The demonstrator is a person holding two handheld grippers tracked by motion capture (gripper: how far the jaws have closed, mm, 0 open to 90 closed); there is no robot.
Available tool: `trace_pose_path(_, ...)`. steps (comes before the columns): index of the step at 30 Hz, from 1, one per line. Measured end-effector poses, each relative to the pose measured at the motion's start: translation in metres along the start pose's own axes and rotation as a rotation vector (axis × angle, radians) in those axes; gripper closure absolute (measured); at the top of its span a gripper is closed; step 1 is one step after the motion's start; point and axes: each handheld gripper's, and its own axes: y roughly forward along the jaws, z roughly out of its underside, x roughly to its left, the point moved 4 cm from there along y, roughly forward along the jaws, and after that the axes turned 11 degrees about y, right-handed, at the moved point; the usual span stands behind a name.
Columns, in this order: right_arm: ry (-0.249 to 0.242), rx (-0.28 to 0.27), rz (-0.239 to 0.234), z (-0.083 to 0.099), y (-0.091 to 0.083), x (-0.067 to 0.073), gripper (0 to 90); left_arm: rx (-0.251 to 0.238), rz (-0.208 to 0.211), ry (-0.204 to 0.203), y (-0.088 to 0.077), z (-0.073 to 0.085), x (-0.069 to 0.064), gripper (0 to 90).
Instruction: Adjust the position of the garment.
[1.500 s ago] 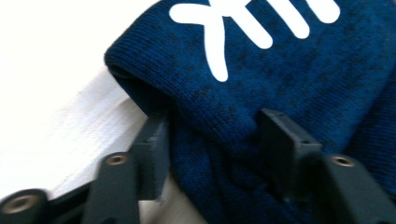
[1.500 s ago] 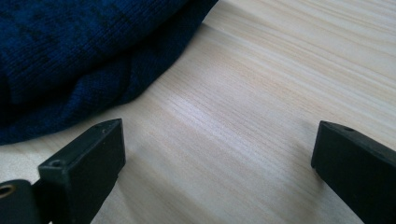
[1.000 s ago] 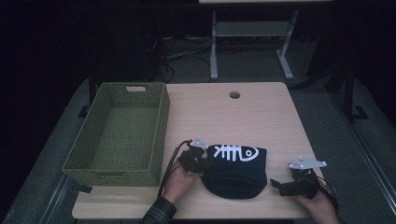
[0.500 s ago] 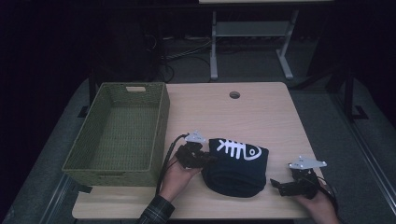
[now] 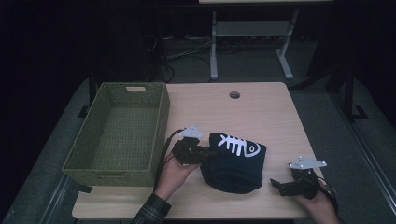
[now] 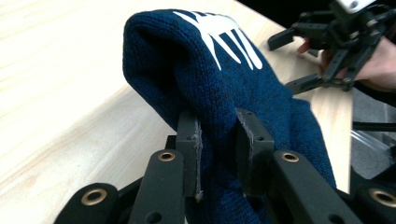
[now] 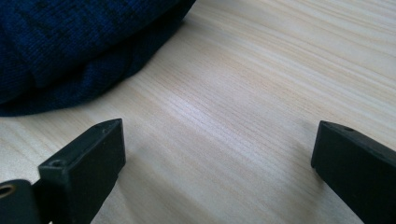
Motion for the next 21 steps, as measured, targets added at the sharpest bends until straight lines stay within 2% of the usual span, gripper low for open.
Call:
trace_pose_path(4, -0.004, -0.004, 0.0, 0.0, 0.0, 0.0, 2.6, -0.025, 0.015, 0.021, -0.007, -0.009, 0.0, 73.1)
trace_pose_path(11, -0.001, -0.002, 0.001, 0.0, 0.0, 0.0, 2.6, -0.046, -0.001, 0.048, -0.022, -0.025, 0.001, 73.6)
trace_pose_path(21, -0.001, -0.003, 0.0, 0.0, 0.0, 0.0, 2.6, -0.067, -0.009, 0.06, -0.036, -0.033, 0.006, 73.7)
